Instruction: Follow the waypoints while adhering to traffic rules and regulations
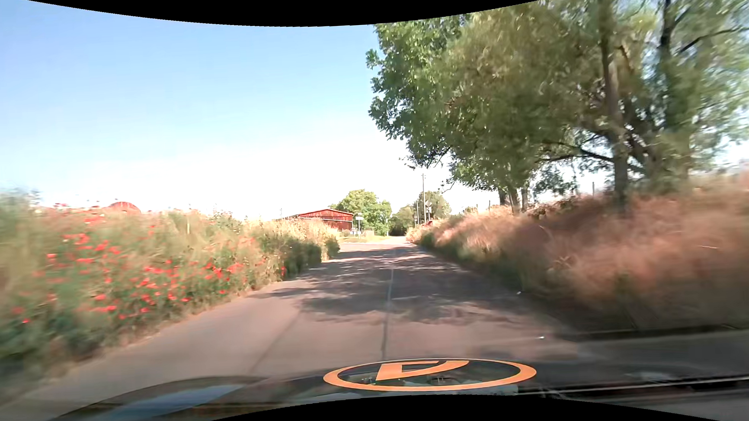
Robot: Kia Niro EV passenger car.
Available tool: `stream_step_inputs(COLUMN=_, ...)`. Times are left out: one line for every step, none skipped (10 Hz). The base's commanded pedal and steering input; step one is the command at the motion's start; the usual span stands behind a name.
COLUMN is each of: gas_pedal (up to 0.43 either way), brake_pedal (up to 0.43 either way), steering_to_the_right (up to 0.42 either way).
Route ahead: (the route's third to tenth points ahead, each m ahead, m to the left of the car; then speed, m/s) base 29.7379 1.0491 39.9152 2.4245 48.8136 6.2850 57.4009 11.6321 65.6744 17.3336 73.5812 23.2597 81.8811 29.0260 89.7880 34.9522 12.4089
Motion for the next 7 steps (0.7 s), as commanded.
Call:
stream_step_inputs(gas_pedal=0.047, brake_pedal=0.0, steering_to_the_right=0.002)
stream_step_inputs(gas_pedal=0.047, brake_pedal=0.0, steering_to_the_right=0.002)
stream_step_inputs(gas_pedal=0.047, brake_pedal=0.0, steering_to_the_right=0.002)
stream_step_inputs(gas_pedal=0.047, brake_pedal=0.0, steering_to_the_right=0.002)
stream_step_inputs(gas_pedal=0.047, brake_pedal=0.0, steering_to_the_right=0.002)
stream_step_inputs(gas_pedal=0.047, brake_pedal=0.0, steering_to_the_right=0.001)
stream_step_inputs(gas_pedal=0.047, brake_pedal=0.0, steering_to_the_right=-0.002)
